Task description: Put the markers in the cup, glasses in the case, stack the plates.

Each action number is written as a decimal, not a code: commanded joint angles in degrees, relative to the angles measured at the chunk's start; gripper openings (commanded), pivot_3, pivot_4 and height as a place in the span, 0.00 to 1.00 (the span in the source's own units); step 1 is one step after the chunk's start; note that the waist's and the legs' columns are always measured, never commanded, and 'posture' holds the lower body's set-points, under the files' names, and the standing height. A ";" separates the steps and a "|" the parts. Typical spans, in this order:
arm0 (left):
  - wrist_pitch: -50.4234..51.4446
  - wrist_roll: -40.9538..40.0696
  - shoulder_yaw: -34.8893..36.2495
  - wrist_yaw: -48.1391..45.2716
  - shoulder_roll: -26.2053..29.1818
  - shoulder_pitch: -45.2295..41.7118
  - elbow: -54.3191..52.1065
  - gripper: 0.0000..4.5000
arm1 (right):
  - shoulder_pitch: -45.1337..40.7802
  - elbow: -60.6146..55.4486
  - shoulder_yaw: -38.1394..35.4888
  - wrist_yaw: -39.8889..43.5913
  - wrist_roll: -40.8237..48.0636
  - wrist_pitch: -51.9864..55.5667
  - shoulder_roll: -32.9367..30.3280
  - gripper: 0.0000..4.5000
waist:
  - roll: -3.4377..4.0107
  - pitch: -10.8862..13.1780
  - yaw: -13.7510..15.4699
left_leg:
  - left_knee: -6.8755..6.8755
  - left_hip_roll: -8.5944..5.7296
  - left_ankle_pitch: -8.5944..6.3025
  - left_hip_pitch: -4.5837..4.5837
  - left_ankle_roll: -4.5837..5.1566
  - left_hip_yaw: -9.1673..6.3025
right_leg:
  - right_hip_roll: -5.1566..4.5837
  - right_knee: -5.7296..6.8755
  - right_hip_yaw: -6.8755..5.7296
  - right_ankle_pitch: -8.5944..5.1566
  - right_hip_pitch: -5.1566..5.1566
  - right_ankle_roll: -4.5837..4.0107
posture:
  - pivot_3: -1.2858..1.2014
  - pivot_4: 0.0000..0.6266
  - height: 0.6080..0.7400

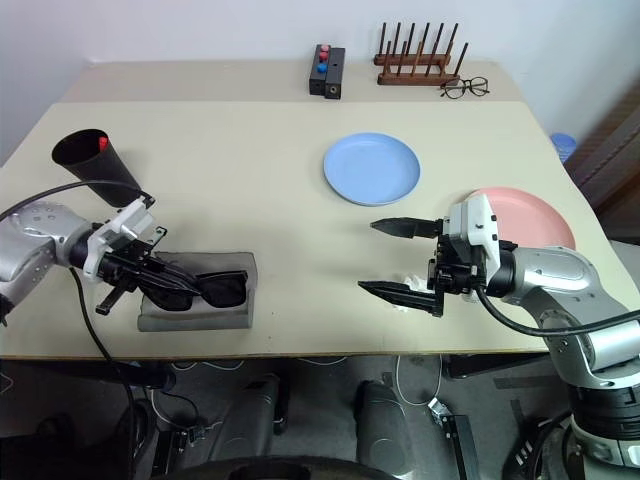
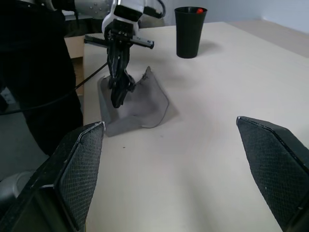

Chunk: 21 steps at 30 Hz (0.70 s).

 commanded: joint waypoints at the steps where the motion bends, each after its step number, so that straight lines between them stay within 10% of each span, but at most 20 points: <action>1: -0.44 1.04 -0.01 -0.22 0.27 -0.96 0.63 0.00 | -0.64 -2.52 -1.35 -0.80 0.88 -0.28 0.01 1.00 | 0.00 0.00 0.02 | 0.00 0.00 0.00 0.00 0.00 0.00 | 0.00 0.00 0.00 0.00 0.00 0.00 | 0.52 0.24 1.00; 19: -2.87 3.22 -4.14 -0.22 -1.89 -0.57 4.49 0.00 | -1.13 -3.70 -1.08 -3.45 1.64 1.02 0.03 1.00 | 0.00 0.00 0.06 | 0.01 0.00 0.00 -0.01 0.00 0.00 | -0.01 -0.01 0.00 0.00 0.00 0.00 | 0.52 0.24 1.00; 21: -1.00 2.58 -4.34 -0.22 -2.00 -0.66 4.00 0.16 | -1.28 -3.71 -0.99 -3.62 1.61 1.11 0.00 1.00 | 0.00 0.00 0.06 | 0.01 0.00 0.00 -0.01 0.00 0.00 | -0.01 0.00 0.00 0.00 0.00 -0.01 | 0.52 0.24 1.00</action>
